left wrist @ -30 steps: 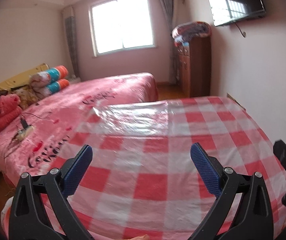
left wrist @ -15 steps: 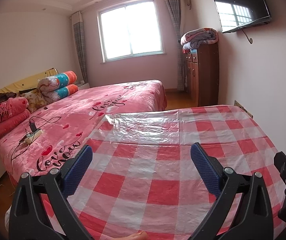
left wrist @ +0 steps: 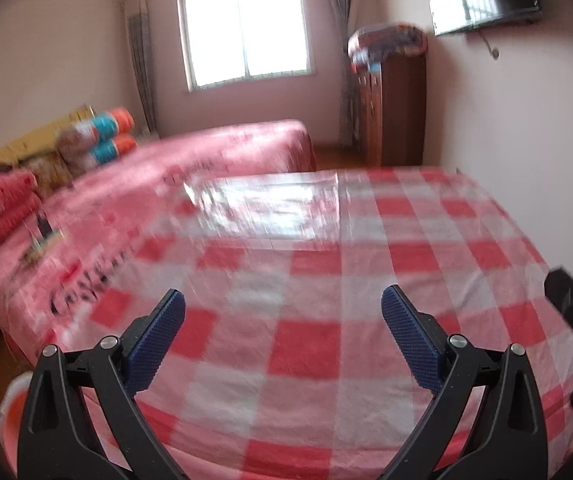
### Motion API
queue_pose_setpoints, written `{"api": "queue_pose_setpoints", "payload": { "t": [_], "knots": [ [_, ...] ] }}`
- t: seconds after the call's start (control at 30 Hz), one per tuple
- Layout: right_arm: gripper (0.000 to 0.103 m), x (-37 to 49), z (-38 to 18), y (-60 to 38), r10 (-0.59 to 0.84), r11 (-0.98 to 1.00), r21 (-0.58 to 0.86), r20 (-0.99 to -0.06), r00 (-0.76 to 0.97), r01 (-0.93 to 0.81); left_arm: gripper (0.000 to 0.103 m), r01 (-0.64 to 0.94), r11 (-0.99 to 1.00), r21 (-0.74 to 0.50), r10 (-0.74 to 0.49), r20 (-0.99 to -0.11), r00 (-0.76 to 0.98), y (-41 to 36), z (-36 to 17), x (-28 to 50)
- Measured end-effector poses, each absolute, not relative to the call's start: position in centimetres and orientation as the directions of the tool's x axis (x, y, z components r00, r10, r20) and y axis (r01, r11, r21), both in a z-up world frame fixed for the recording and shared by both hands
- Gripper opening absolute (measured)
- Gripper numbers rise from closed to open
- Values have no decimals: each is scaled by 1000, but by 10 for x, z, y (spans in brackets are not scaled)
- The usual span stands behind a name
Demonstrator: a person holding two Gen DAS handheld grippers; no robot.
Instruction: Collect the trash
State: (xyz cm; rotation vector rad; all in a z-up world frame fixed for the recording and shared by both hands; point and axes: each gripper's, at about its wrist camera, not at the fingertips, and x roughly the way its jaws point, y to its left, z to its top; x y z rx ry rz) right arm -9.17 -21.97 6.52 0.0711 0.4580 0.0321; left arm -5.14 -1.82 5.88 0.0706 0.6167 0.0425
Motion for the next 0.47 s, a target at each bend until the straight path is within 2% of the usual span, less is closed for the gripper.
{"api": "queue_pose_setpoints", "payload": {
  "t": [0.23,0.37,0.47],
  "knots": [
    [98,-65,46,-224,11,996,76,-571,821,39,99,3,997,71,50,-728,684,-27,18,-30],
    [98,-51,32,-221,-15,997,45,-631,776,56,99,1,998,60,47,-787,615,-27,2,-19],
    [98,-45,23,-218,-32,997,26,-660,750,66,99,-17,999,32,36,-788,614,-21,0,-18]
  ]
}}
